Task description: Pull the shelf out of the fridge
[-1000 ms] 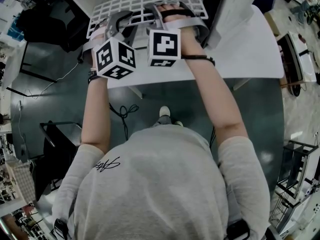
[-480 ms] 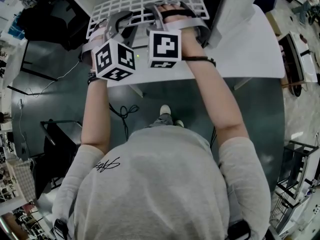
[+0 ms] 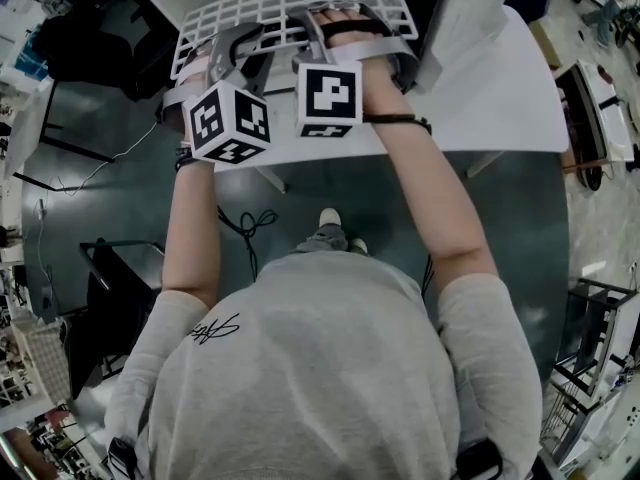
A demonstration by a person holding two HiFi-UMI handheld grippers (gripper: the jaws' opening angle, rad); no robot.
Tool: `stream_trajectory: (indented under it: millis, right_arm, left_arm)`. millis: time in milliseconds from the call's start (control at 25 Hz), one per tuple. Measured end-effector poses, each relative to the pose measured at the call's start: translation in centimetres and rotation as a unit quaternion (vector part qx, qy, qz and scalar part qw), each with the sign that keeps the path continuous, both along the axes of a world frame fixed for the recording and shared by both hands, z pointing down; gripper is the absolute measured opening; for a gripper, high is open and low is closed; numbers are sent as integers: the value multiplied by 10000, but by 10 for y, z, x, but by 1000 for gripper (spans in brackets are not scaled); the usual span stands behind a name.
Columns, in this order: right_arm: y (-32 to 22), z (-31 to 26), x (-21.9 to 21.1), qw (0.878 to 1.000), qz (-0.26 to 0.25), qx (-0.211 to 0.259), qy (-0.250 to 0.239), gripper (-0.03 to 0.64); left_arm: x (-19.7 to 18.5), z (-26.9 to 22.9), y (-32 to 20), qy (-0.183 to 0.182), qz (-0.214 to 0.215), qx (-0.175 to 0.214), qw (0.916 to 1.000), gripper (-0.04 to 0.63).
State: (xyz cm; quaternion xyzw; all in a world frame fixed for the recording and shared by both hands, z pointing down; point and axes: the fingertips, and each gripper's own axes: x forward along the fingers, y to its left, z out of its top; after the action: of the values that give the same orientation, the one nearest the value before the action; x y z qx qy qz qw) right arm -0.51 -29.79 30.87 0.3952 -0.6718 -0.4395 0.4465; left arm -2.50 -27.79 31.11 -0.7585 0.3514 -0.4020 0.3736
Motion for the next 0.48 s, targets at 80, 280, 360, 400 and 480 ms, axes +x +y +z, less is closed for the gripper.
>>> stream_trajectory:
  millis: [80, 280, 360, 400, 480]
  right_arm:
    - [1, 0, 0, 10000, 3, 13, -4, 60]
    - [3, 1, 0, 10000, -2, 20, -1, 61]
    - [3, 1, 0, 10000, -15, 17, -4, 61]
    - [3, 0, 0, 10000, -22, 19, -6, 61]
    - [3, 0, 1, 10000, -28, 24, -3, 61]
  left_arm:
    - [0, 0, 1, -1, 3, 10, 10000, 95]
    - [0, 1, 3, -4, 2, 25, 10000, 95]
    - [0, 0, 3, -6, -6, 31, 10000, 95]
    - [1, 0, 3, -8, -12, 36, 10000, 95]
    - [1, 0, 3, -10, -20, 47, 10000, 95]
